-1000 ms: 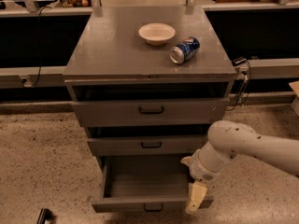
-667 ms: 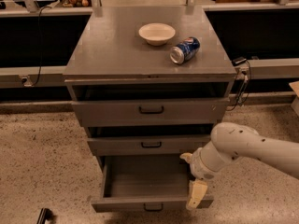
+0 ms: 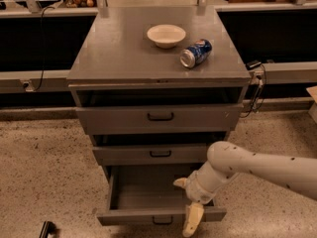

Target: Close bottom drawer

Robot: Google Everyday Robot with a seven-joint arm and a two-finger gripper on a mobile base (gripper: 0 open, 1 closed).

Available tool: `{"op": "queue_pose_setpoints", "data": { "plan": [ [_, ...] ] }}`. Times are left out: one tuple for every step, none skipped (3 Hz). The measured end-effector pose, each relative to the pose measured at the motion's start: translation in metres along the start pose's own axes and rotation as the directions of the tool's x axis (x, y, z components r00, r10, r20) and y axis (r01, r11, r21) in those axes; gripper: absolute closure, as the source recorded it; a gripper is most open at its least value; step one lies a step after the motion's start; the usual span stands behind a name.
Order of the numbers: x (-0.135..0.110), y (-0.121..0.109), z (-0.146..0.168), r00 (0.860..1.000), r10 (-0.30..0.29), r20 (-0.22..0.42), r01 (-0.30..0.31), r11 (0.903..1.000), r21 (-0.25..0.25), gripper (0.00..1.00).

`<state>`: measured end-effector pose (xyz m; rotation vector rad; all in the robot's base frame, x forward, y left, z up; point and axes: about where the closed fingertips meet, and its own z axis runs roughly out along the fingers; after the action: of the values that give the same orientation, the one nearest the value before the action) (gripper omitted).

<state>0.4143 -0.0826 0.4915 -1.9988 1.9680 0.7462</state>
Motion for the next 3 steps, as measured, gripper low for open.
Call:
{"op": "queue_pose_setpoints", "data": {
  "plan": [
    [-0.011,0.006,0.074,0.976,-0.071,0.207,0.06,0.9964,0.061,0.0],
    [0.002,0.003,0.096,0.962,-0.066,0.265,0.036,0.9924,0.117,0.0],
    [0.011,-0.004,0.114,0.953,-0.036,0.301,0.023,0.9986,0.047,0.0]
  ]
}}
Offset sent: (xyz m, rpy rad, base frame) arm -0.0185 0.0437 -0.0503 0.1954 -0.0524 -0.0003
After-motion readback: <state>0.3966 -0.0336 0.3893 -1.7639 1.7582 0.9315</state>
